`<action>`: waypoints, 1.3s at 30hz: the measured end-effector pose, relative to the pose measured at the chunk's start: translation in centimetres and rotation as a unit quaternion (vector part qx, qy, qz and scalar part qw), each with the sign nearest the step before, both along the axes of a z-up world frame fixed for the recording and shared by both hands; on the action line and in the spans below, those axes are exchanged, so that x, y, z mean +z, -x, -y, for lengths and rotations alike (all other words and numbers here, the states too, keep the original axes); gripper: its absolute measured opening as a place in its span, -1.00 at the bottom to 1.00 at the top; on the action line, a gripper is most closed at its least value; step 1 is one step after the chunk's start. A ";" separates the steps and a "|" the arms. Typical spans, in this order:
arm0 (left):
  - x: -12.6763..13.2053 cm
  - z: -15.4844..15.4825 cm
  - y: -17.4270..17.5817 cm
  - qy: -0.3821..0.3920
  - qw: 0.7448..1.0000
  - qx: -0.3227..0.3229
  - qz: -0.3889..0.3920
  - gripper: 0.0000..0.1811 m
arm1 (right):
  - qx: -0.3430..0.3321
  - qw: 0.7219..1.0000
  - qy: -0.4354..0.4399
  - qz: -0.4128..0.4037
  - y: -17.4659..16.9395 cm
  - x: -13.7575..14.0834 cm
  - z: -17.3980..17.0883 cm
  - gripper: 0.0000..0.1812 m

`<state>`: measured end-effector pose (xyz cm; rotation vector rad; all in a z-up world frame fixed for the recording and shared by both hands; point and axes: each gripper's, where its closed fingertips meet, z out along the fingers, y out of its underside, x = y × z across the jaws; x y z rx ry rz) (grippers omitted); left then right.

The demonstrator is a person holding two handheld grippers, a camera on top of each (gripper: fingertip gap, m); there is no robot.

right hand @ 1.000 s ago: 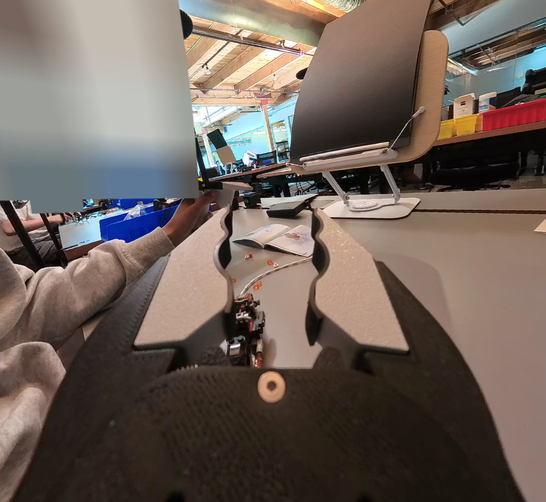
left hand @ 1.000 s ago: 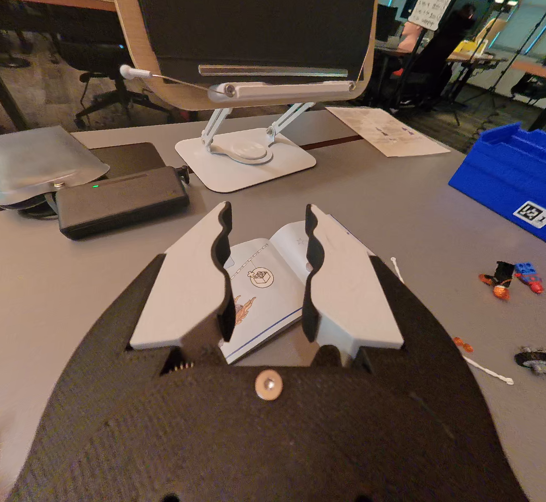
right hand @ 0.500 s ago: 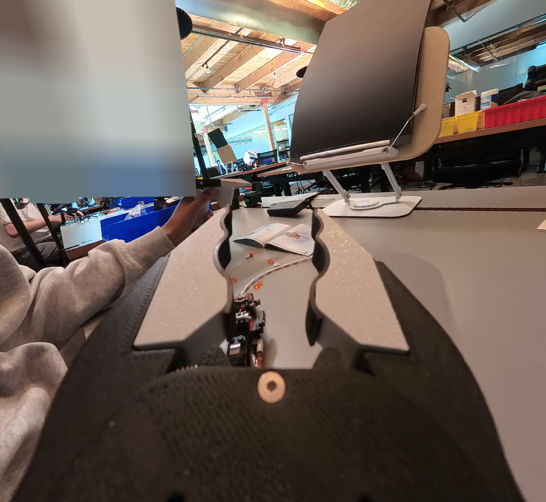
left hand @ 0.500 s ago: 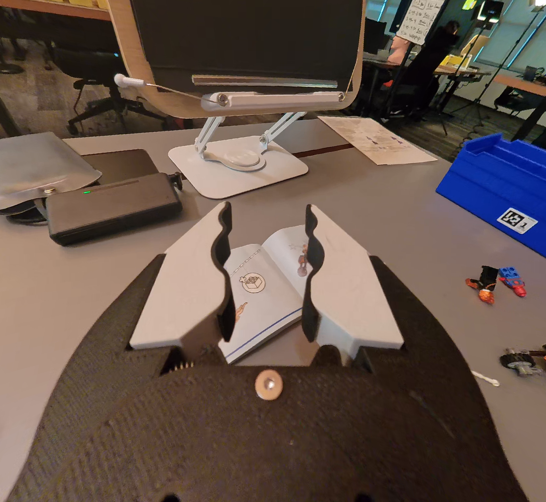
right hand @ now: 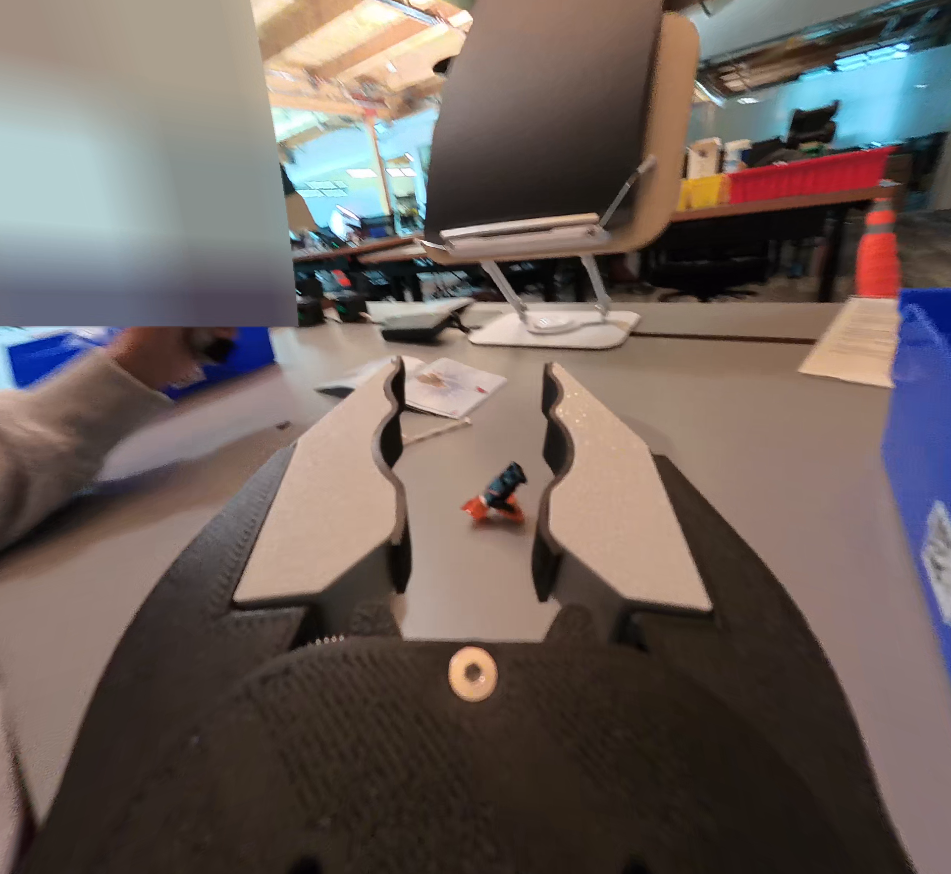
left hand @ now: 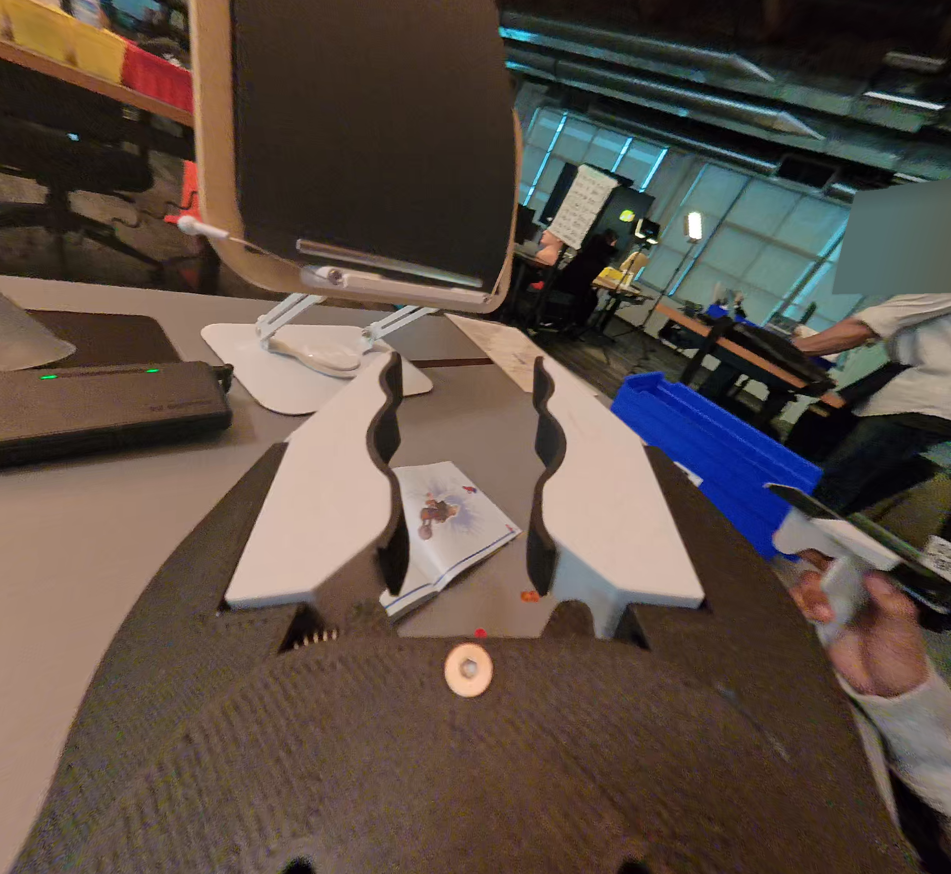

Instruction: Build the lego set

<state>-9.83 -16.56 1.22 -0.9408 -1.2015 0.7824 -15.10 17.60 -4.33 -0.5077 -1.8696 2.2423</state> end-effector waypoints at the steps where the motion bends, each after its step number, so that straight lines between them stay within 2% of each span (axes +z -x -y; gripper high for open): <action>1: 0.5 -0.2 -0.5 -0.003 1.000 -0.009 -0.007 -0.45 | -0.009 1.000 -0.012 0.000 0.3 -0.3 0.1 -0.43; 5: 2.8 0.0 -2.4 -0.007 0.999 -0.008 -0.035 -0.45 | -0.051 0.997 -0.051 -0.013 1.3 -1.1 0.2 -0.44; 7: 3.2 0.6 -3.0 -0.001 0.999 0.003 -0.041 -0.46 | -0.062 0.996 -0.069 -0.019 1.7 -1.4 0.5 -0.45; 14: 1.9 3.1 -3.5 -0.055 0.998 0.008 -0.039 -0.46 | -0.086 0.987 -0.126 -0.039 2.8 -2.5 1.7 -0.47; 19: -0.9 5.5 -2.8 -0.062 0.997 0.035 -0.012 -0.47 | -0.092 0.983 -0.155 -0.042 3.5 -3.2 2.3 -0.48; 24: -2.9 4.9 -2.1 -0.084 0.996 0.000 0.023 -0.47 | -0.095 0.982 -0.158 -0.037 3.9 -3.3 2.4 -0.49; 39: -3.0 4.0 -1.7 -0.092 0.995 -0.022 0.030 -0.47 | -0.104 0.982 -0.157 -0.030 4.6 -3.3 2.2 -0.49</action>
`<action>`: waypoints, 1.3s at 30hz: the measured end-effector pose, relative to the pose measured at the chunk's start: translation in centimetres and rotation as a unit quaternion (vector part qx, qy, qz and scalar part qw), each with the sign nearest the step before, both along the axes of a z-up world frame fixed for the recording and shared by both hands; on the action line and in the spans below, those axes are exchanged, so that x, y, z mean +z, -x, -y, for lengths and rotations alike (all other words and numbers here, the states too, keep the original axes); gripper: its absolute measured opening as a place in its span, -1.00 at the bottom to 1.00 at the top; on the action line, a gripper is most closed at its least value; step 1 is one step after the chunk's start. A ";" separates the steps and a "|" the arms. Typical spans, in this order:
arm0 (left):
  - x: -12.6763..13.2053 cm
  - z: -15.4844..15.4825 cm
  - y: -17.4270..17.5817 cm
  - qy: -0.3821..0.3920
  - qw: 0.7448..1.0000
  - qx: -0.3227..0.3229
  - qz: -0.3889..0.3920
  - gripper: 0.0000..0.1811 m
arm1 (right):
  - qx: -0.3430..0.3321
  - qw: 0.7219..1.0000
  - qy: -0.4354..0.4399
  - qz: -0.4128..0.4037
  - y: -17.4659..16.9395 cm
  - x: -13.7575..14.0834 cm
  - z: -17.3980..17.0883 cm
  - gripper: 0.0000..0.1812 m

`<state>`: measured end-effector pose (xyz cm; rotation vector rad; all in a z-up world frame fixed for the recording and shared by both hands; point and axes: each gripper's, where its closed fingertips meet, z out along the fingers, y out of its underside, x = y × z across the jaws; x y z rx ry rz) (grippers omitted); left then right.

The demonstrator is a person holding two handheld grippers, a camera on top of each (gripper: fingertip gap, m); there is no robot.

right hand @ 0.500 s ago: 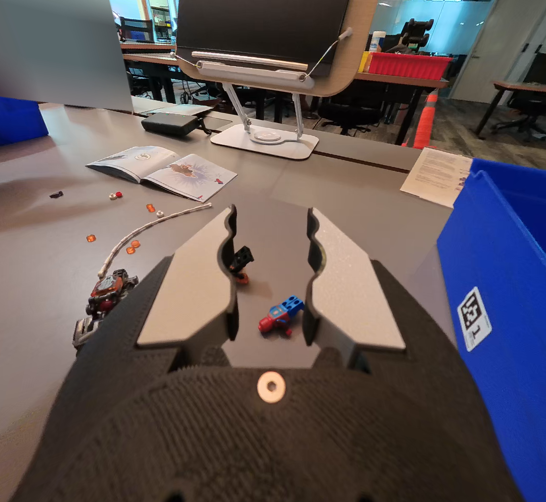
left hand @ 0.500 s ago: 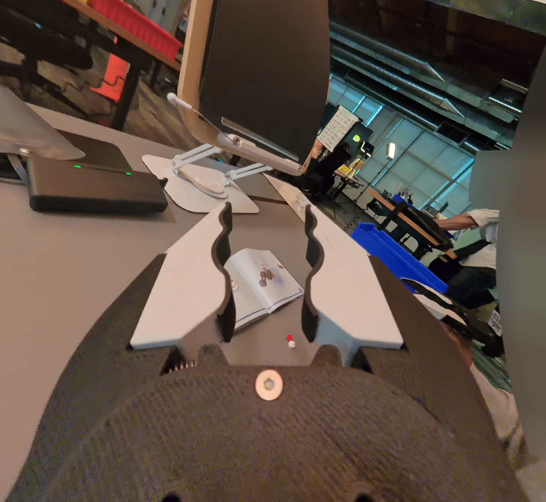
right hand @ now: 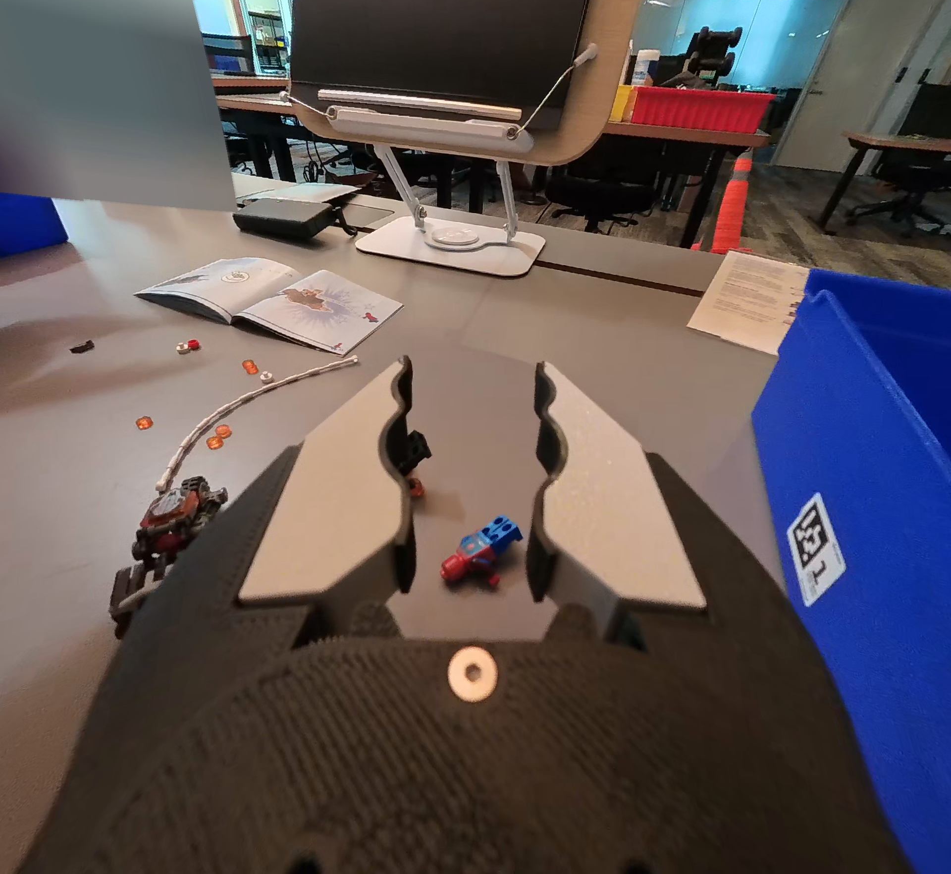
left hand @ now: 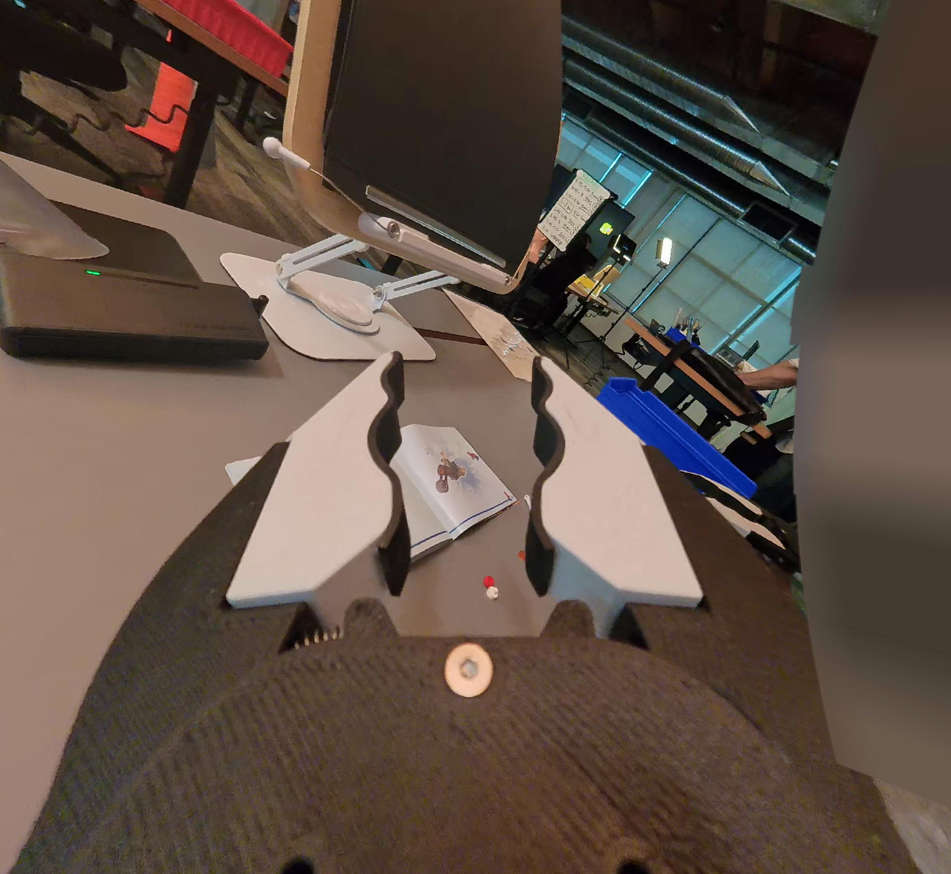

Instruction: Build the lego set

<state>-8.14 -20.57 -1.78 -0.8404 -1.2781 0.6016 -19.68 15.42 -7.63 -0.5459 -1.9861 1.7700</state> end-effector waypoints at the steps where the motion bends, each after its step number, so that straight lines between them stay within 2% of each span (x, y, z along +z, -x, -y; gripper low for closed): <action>1: 0.1 -0.1 0.0 -0.004 1.000 -0.003 -0.002 -0.46 | -0.001 1.000 0.000 -0.001 0.0 0.0 0.0 -0.49; 25: 2.6 0.3 -1.9 -0.034 0.997 0.001 -0.067 -0.47 | -0.021 1.000 0.005 -0.022 0.1 0.5 -0.6 -0.48; 29: 2.8 0.1 -2.0 -0.039 0.997 -0.007 -0.071 -0.47 | -0.037 0.999 0.014 -0.034 -0.3 1.7 -0.6 -0.43; 31: 2.8 0.0 -2.1 -0.038 0.997 -0.007 -0.071 -0.47 | -0.033 0.999 0.013 -0.021 -1.4 2.9 0.5 -0.47; 34: 3.0 -0.2 -2.3 -0.033 0.997 -0.005 -0.073 -0.47 | 0.049 0.997 -0.054 0.021 -5.1 3.5 5.3 -0.50; 37: 3.0 -0.6 -2.2 -0.028 0.997 -0.008 -0.072 -0.47 | 0.122 0.975 -0.163 0.084 -9.1 1.3 9.6 -0.49; 39: 3.0 -0.7 -2.2 -0.023 0.997 -0.010 -0.069 -0.47 | 0.140 0.964 -0.206 0.088 -10.5 0.1 11.4 -0.51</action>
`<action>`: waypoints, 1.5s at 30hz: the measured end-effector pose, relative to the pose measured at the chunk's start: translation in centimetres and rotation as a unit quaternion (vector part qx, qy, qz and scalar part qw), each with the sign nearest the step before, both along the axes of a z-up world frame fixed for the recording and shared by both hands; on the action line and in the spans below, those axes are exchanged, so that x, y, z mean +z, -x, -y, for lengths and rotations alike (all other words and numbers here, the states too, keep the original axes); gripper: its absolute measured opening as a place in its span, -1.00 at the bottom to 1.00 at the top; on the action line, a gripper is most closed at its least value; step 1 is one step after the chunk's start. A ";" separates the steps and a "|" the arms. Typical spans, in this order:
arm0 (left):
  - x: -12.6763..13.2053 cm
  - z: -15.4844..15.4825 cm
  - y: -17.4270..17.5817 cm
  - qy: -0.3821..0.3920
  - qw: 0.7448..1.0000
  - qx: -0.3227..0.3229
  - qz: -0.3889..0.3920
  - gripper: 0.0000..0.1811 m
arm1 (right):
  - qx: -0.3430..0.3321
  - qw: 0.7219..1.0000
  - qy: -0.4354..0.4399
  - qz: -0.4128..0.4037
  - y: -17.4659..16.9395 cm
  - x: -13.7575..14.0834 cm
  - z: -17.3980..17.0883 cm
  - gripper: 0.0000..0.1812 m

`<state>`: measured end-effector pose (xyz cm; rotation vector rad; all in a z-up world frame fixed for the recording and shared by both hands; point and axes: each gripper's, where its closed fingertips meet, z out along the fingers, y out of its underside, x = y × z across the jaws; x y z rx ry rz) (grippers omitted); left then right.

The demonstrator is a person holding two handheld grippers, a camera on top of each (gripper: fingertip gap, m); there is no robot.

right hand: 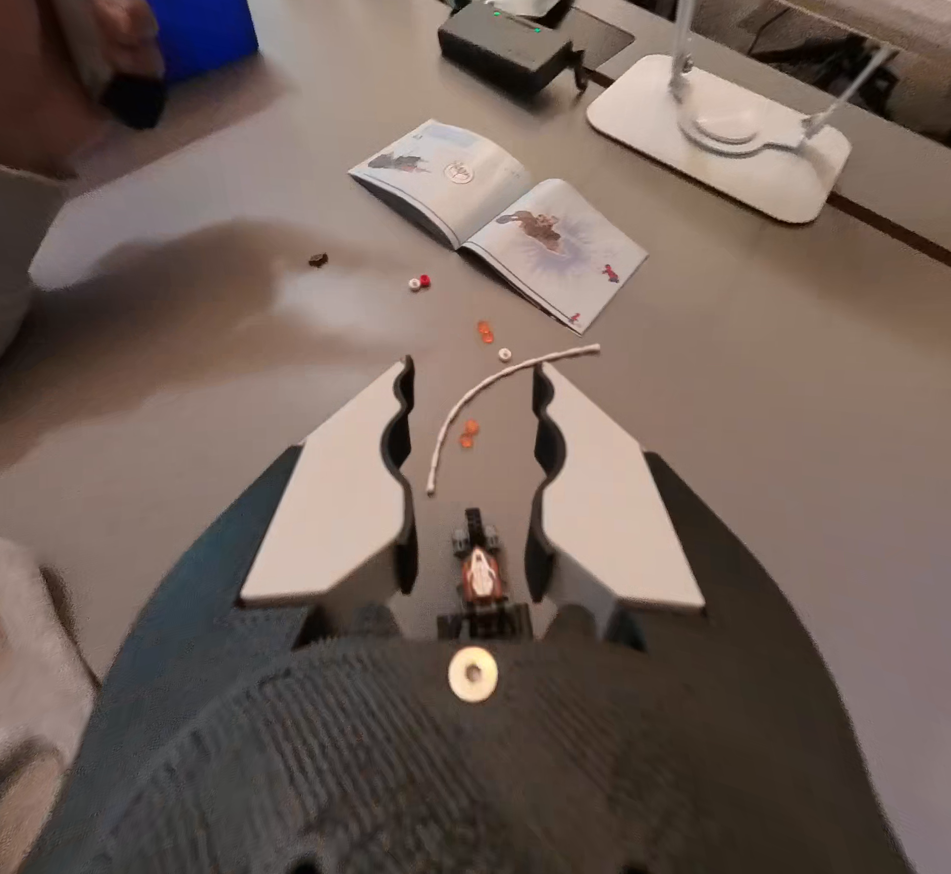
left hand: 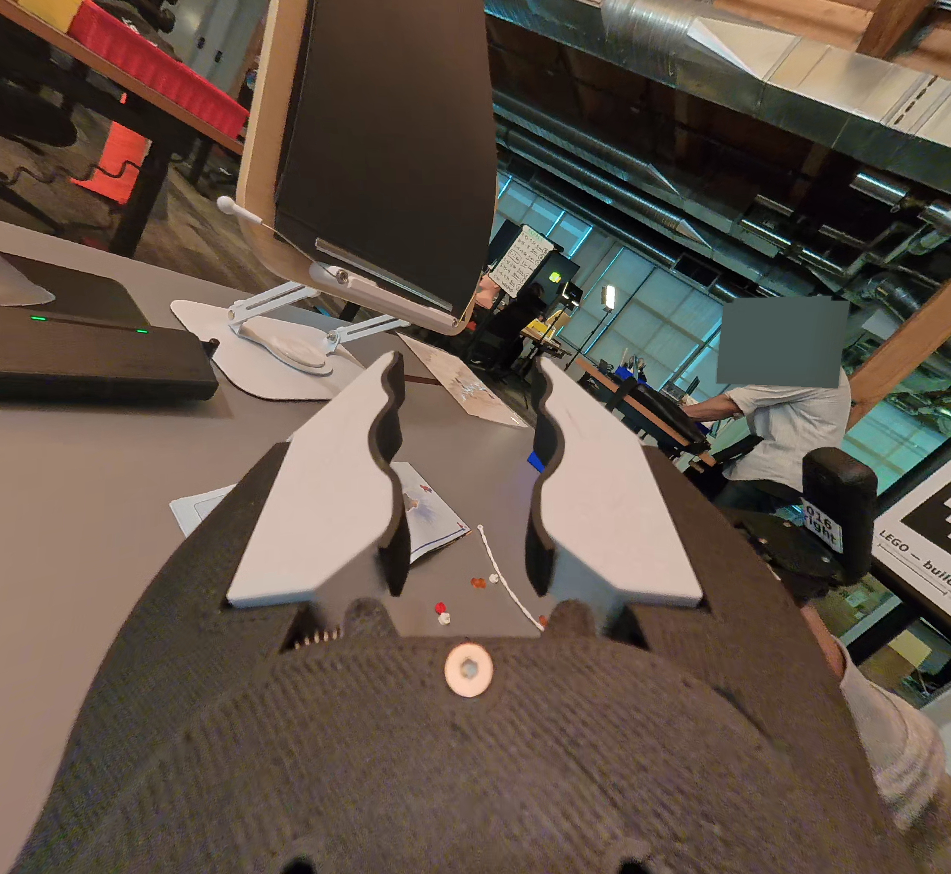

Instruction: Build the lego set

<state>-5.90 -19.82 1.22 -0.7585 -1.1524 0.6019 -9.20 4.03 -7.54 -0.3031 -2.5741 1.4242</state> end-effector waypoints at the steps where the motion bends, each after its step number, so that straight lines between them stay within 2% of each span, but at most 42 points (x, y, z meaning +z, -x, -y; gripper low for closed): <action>1: 0.0 0.0 -0.1 0.003 1.000 0.001 0.000 -0.47 | 0.004 1.000 -0.008 -0.004 -0.2 -0.4 0.6 -0.54; 5: 0.0 0.3 -0.3 0.006 1.000 0.006 0.001 -0.47 | 0.025 0.998 -0.035 0.035 -0.1 -1.8 2.4 -0.64; 7: 0.1 0.3 -0.4 0.000 1.000 0.001 -0.001 -0.47 | 0.074 0.994 -0.047 0.068 -0.4 -2.4 3.5 -0.78; 8: 0.1 0.2 -0.4 -0.003 1.000 -0.002 -0.002 -0.47 | 0.097 0.991 -0.061 0.075 -0.3 -2.9 3.9 -0.79; 13: -0.3 0.2 -0.2 -0.006 1.000 -0.008 0.006 -0.47 | 0.168 0.968 -0.176 0.065 2.3 -5.2 4.6 -0.76; 18: -0.5 0.4 -0.2 -0.011 1.000 -0.009 0.008 -0.47 | 0.207 0.941 -0.266 0.027 4.1 -8.0 5.0 -0.80; 29: -0.8 0.4 -0.2 -0.022 1.000 -0.017 0.011 -0.47 | 0.236 0.926 -0.291 0.049 3.4 -9.8 5.6 -0.81; 35: -1.0 0.5 -0.1 -0.024 0.999 -0.017 0.013 -0.47 | 0.243 0.922 -0.298 0.044 3.5 -9.9 5.6 -0.94; 45: -1.1 0.4 0.0 -0.027 0.999 -0.021 0.015 -0.47 | 0.232 0.942 -0.240 0.044 3.5 -7.7 5.5 -0.94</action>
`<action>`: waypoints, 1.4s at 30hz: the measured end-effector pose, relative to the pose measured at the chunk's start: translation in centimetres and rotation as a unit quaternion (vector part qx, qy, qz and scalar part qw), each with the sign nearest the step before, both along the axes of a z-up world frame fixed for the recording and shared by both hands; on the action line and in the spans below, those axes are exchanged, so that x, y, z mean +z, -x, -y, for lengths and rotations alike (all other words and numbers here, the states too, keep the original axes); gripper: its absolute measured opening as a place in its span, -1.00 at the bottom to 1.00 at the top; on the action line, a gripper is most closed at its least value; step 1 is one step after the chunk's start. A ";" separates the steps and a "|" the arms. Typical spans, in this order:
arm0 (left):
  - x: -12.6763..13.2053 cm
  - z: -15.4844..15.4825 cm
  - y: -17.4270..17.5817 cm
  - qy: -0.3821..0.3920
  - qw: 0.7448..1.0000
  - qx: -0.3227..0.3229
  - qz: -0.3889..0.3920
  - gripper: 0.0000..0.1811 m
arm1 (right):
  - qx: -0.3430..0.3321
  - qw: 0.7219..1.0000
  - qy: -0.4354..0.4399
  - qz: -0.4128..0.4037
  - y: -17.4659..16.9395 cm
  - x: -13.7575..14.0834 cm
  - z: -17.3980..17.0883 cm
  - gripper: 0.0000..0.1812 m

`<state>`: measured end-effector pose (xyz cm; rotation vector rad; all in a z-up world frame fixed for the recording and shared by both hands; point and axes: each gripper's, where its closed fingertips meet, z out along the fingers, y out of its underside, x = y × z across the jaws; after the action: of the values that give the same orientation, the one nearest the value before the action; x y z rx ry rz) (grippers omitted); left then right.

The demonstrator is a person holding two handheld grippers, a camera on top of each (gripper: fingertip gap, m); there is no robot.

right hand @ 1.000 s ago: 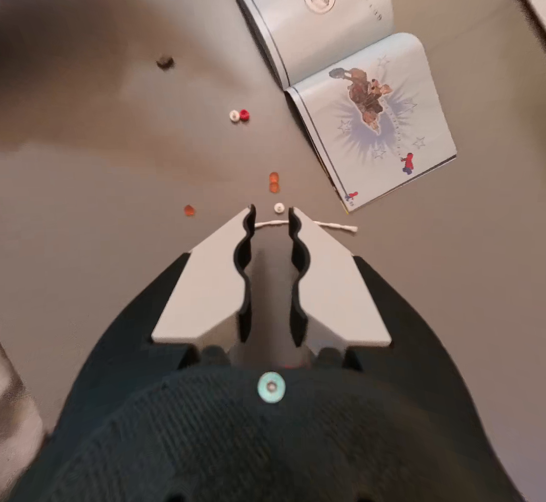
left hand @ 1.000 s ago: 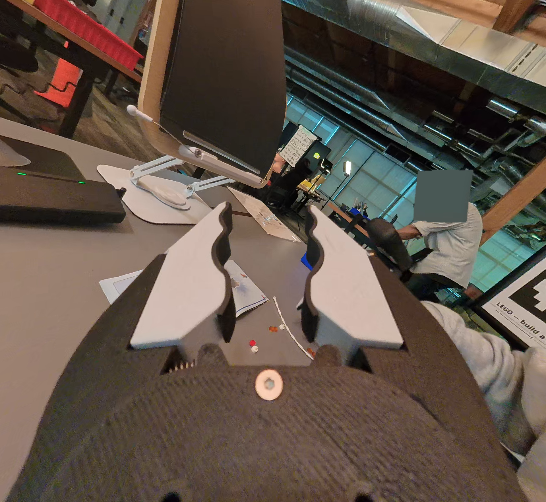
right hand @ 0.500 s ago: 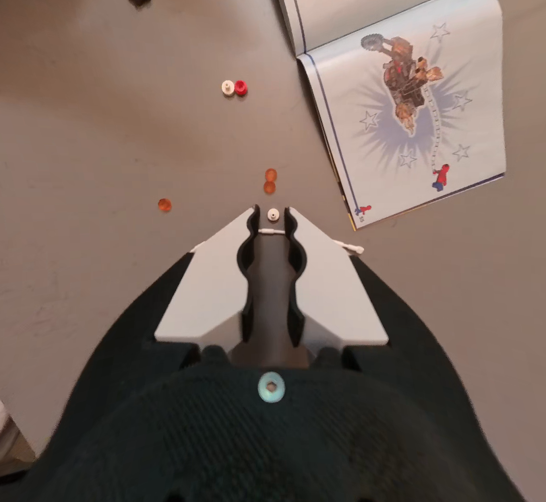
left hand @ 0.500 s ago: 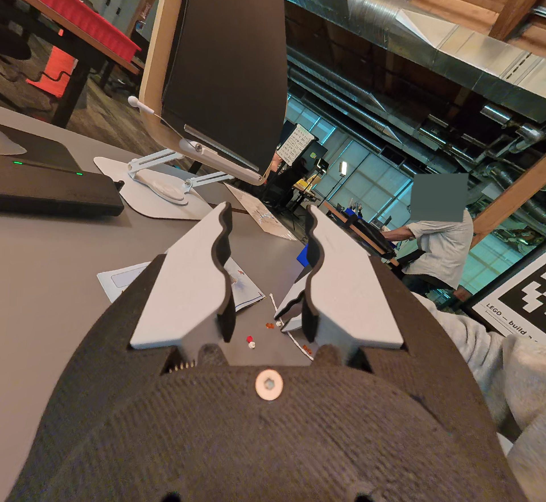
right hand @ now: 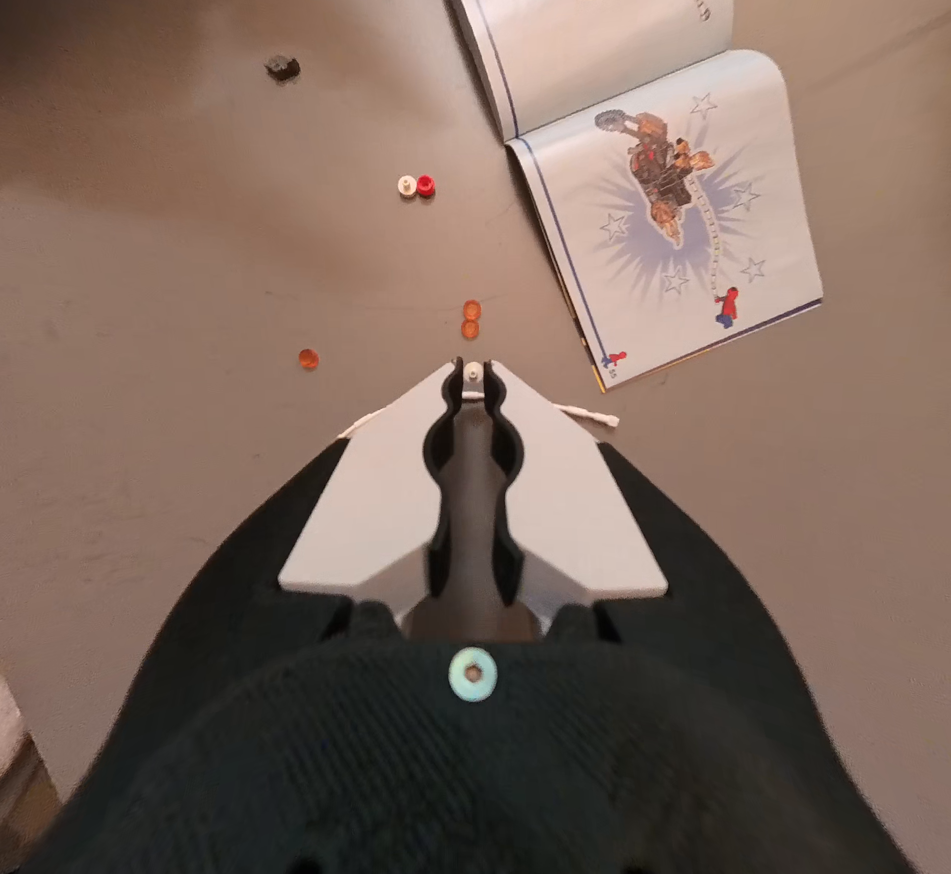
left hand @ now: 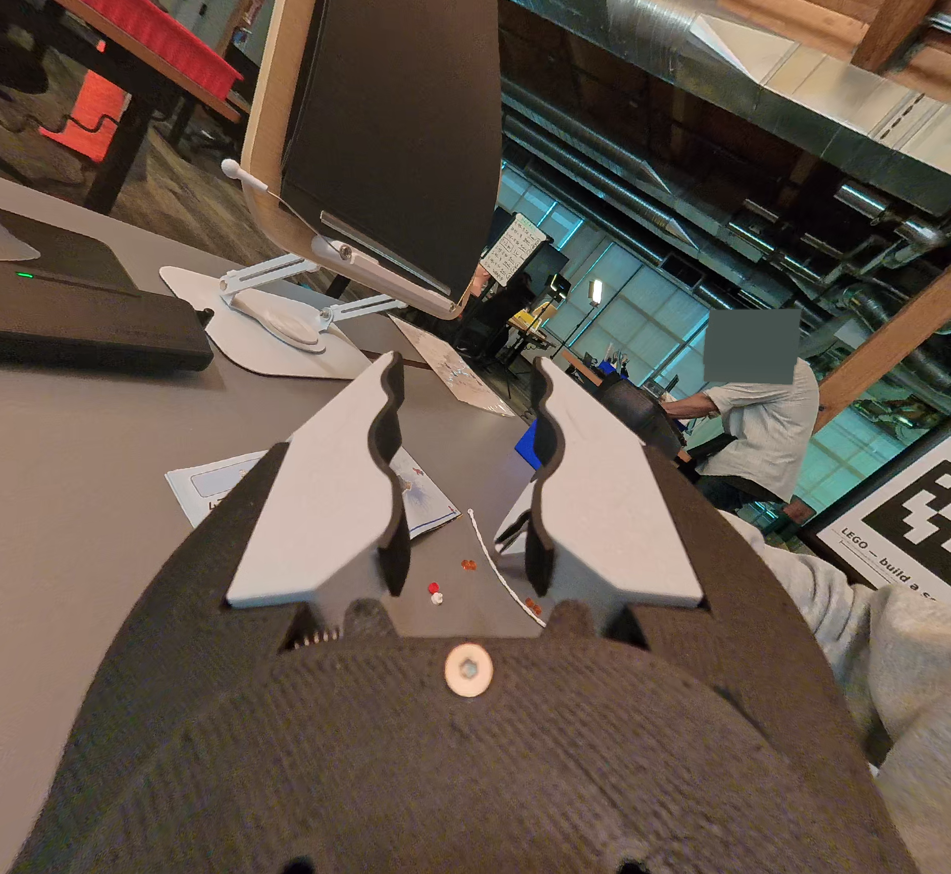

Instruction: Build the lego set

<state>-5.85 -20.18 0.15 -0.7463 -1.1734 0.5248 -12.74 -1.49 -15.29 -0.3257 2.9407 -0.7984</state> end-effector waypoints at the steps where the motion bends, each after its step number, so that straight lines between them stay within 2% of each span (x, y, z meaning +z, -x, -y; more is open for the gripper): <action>1: 0.0 0.0 0.0 0.000 1.000 0.000 0.000 -0.47 | -0.001 1.000 0.004 0.001 0.0 0.2 0.0 -0.94; 7: 0.2 0.4 -0.3 0.001 1.000 0.006 -0.002 -0.47 | 0.000 1.000 0.023 0.004 -0.9 0.9 0.4 -0.94; 15: 0.3 1.0 -0.7 -0.021 1.000 0.007 -0.012 -0.46 | 0.024 0.998 0.056 0.017 -6.3 3.1 0.4 -0.94; 20: 0.2 1.0 -0.7 -0.029 1.000 0.000 -0.011 -0.46 | 0.023 0.997 0.065 0.035 -8.3 3.7 0.1 -0.94; 36: 0.2 1.2 -0.9 -0.058 0.998 -0.014 -0.018 -0.45 | 0.000 0.998 0.058 0.036 -9.1 3.7 -0.2 -0.94; 42: 0.1 0.9 -1.0 -0.059 0.998 -0.016 -0.018 -0.45 | -0.033 0.998 0.037 0.024 -8.7 5.2 -3.0 -0.94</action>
<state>-4.90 -21.11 0.30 -0.6504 -1.1476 0.4366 -4.01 1.52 -10.08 -0.2117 2.8964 -0.9115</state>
